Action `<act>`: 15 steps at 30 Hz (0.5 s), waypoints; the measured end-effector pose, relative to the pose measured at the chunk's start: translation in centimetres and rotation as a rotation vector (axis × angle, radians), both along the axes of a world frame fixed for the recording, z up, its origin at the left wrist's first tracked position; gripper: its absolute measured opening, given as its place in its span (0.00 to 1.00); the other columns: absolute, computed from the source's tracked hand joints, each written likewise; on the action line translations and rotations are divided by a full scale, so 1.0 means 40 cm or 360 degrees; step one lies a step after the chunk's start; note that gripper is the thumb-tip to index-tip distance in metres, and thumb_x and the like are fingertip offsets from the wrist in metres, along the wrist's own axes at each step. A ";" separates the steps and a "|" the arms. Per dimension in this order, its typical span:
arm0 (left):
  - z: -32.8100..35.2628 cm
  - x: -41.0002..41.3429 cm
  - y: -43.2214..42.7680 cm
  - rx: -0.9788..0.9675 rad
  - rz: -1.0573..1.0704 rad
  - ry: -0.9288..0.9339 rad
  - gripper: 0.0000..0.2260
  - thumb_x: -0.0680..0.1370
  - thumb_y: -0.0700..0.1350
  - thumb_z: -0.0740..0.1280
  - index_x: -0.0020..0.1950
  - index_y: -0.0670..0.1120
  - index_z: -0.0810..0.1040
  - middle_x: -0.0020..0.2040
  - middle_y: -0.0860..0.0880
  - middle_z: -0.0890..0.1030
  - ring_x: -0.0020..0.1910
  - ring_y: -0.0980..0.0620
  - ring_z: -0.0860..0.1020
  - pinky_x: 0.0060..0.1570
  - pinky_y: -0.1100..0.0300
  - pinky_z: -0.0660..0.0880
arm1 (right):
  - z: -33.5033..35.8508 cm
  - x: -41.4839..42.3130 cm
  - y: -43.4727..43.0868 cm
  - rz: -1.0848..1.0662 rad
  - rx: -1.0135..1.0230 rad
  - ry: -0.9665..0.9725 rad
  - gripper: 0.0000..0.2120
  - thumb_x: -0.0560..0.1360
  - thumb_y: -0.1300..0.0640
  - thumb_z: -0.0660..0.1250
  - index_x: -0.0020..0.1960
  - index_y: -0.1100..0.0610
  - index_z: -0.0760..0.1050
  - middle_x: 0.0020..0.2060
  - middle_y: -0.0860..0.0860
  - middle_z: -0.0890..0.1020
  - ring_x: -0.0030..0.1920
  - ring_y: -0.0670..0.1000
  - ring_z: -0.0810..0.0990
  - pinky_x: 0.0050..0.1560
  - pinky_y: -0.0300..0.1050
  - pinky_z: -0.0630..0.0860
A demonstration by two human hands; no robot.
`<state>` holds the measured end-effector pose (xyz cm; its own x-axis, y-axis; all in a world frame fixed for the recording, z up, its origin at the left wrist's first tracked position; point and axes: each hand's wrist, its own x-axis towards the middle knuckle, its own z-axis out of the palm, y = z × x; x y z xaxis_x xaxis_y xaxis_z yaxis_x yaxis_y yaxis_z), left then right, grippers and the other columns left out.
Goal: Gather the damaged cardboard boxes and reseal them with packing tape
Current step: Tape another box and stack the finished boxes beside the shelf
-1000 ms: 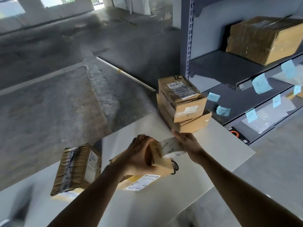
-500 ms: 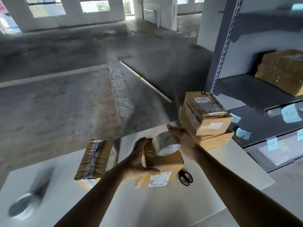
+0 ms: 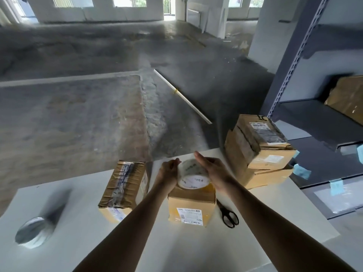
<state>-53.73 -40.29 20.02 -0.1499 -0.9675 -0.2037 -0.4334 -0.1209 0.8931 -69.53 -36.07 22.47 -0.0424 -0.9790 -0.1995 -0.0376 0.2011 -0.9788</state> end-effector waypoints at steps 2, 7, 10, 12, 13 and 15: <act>-0.020 0.004 -0.026 0.0050 -0.0052 -0.0051 0.22 0.82 0.56 0.57 0.63 0.42 0.79 0.59 0.44 0.81 0.58 0.44 0.79 0.61 0.50 0.75 | 0.001 0.010 -0.002 -0.0041 -0.0007 0.0005 0.24 0.68 0.33 0.67 0.36 0.53 0.84 0.36 0.54 0.85 0.42 0.56 0.85 0.50 0.54 0.81; -0.116 0.014 -0.055 0.0022 -0.0136 -0.0102 0.11 0.81 0.51 0.63 0.56 0.44 0.79 0.47 0.45 0.83 0.47 0.46 0.81 0.49 0.46 0.80 | -0.006 0.026 -0.011 -0.0018 -0.0046 0.0057 0.24 0.69 0.31 0.65 0.36 0.51 0.83 0.36 0.52 0.85 0.44 0.55 0.85 0.50 0.49 0.80; -0.104 0.019 -0.041 0.0000 -0.0139 0.0091 0.07 0.81 0.40 0.64 0.55 0.37 0.77 0.45 0.44 0.80 0.45 0.46 0.79 0.41 0.60 0.78 | -0.015 0.035 -0.019 -0.0031 -0.0033 0.0092 0.25 0.71 0.31 0.63 0.36 0.52 0.82 0.36 0.52 0.84 0.43 0.53 0.85 0.47 0.46 0.79; -0.103 0.019 -0.039 -0.0008 -0.0151 0.0154 0.05 0.82 0.38 0.63 0.54 0.38 0.76 0.43 0.45 0.79 0.43 0.47 0.78 0.39 0.62 0.77 | -0.019 0.036 -0.021 -0.0055 -0.0027 0.0091 0.26 0.72 0.31 0.63 0.34 0.53 0.82 0.34 0.52 0.83 0.41 0.53 0.85 0.44 0.46 0.79; -0.103 0.018 -0.044 -0.0034 -0.0153 0.0145 0.04 0.82 0.40 0.63 0.53 0.40 0.76 0.42 0.45 0.80 0.43 0.47 0.79 0.40 0.59 0.78 | -0.021 0.033 -0.024 -0.0050 -0.0029 0.0089 0.27 0.72 0.30 0.64 0.34 0.53 0.81 0.34 0.53 0.83 0.41 0.55 0.85 0.44 0.48 0.79; -0.112 0.022 -0.052 -0.0162 -0.0190 -0.0099 0.08 0.82 0.46 0.64 0.54 0.43 0.77 0.45 0.46 0.81 0.44 0.48 0.80 0.46 0.50 0.81 | -0.019 0.021 -0.022 -0.0058 -0.0036 0.0109 0.27 0.70 0.30 0.66 0.35 0.53 0.82 0.34 0.54 0.83 0.40 0.57 0.85 0.44 0.50 0.80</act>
<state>-52.83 -42.36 15.55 -0.2549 -0.9597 -0.1183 -0.4942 0.0242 0.8690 -68.71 -36.95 21.69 -0.0911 -0.9808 -0.1726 -0.0980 0.1813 -0.9785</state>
